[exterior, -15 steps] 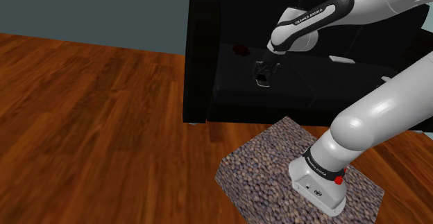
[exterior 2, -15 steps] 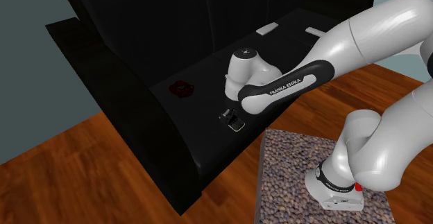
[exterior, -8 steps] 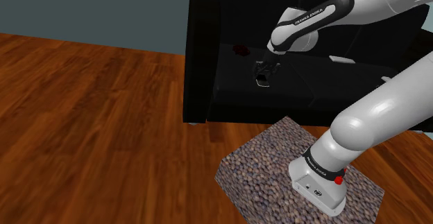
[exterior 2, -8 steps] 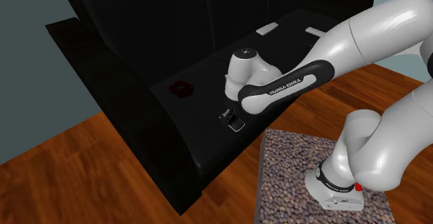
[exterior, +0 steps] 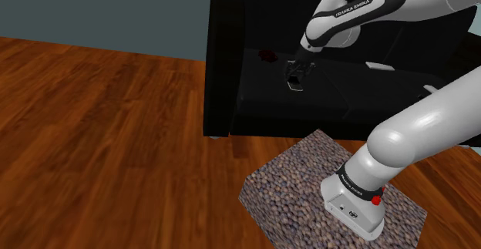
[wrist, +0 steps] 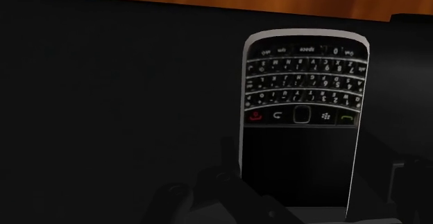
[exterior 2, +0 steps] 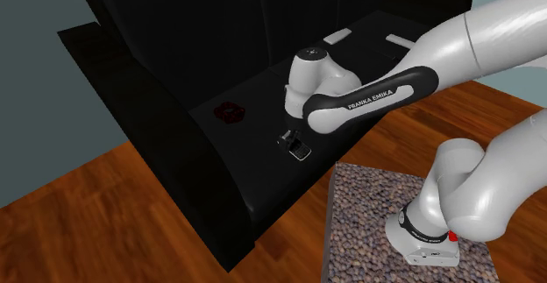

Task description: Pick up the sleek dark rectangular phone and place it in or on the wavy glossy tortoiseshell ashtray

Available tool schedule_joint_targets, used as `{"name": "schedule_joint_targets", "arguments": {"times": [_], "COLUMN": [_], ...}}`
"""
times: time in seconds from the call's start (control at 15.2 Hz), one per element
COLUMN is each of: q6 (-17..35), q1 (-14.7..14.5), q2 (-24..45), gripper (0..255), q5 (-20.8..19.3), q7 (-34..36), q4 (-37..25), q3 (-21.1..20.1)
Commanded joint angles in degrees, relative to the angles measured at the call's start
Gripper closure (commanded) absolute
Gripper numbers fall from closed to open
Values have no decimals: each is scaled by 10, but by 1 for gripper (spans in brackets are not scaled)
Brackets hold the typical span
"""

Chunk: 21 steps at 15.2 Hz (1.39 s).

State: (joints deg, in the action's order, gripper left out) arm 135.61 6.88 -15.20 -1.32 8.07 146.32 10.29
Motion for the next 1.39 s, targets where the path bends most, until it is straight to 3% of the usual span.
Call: {"name": "schedule_joint_targets", "arguments": {"times": [0.0,1.12,1.32], "q6": [-19,-155,-153], "q1": [0,2,0], "q2": [-11,-69,2], "gripper": [255,255,255], "q5": [-2,-8,3], "q7": [2,11,-5], "q4": [-8,-87,-154], "q3": [-1,-10,1]}}
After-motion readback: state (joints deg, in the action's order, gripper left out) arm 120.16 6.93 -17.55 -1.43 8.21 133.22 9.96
